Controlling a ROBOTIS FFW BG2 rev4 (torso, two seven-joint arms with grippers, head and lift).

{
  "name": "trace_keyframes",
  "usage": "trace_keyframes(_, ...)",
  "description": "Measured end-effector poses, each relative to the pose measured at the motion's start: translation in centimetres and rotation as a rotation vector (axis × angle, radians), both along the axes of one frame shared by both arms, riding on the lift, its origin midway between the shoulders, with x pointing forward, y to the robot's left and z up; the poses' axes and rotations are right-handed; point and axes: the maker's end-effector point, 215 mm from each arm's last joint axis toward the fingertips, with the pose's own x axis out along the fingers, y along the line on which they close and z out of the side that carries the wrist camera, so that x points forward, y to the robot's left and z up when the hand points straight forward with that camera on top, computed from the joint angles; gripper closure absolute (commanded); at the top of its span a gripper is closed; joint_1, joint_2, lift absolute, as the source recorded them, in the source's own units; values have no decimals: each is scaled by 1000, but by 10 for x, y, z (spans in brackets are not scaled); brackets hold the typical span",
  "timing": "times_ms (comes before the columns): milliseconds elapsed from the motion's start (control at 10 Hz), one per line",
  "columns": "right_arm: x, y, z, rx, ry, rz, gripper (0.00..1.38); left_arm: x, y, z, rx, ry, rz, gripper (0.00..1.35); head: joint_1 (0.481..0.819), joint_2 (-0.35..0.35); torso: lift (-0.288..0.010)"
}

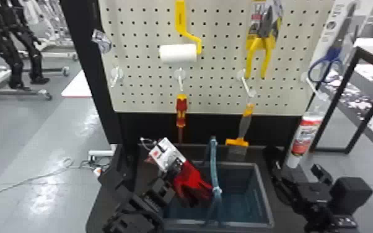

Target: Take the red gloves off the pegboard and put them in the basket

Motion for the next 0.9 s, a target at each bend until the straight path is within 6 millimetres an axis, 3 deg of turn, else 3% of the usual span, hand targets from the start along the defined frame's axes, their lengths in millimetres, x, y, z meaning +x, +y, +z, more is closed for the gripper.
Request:
trace_keyframes(100,0,0,0,-1,-1,1,167,0,-6,-4,20,16,-31,1217,549,0,-100)
trace_keyframes(200,0,0,1,-2,-1,4,167,-1,-12,-8,48,28,-64,1121,549,0,-100)
trace_keyframes(400,1,0,2,-4,-3,7,167,-1,-16,-9,93,27,-103,99,549,0,-100)
trace_keyframes(500,1,0,2,-4,-4,7,167,1,-13,-6,117,10,-95,38,549,0,-100)
trace_keyframes(700,0,0,2,-4,-3,7,167,4,-10,1,148,-14,-89,256,549,0,-100)
trace_keyframes(900,0,0,2,-1,-3,7,167,4,-9,2,150,-17,-88,289,549,0,-100)
